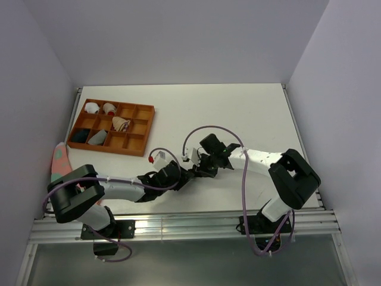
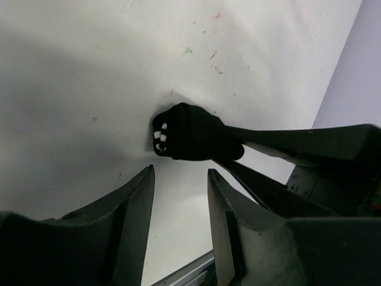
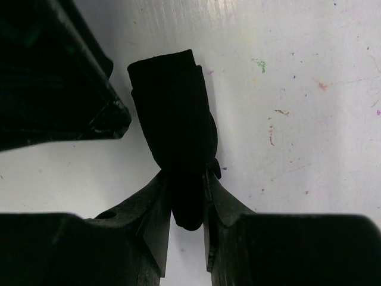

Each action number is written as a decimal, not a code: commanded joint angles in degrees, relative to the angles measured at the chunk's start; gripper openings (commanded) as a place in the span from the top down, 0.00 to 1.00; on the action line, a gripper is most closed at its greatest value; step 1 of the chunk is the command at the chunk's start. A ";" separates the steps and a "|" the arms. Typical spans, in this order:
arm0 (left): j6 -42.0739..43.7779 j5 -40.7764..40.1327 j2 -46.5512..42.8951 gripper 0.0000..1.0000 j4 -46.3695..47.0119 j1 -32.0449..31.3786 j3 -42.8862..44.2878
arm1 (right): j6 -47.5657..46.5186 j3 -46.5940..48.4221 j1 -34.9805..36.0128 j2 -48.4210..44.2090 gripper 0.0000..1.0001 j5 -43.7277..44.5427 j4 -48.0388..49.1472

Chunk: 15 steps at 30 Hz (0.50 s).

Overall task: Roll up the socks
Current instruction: Roll the sock at the center of the board, then pick up the sock at the center of the board.

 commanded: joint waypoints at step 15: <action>-21.24 -14.38 10.43 0.47 -2.81 -6.76 7.32 | 3.73 0.06 0.42 2.79 0.89 -4.12 -6.83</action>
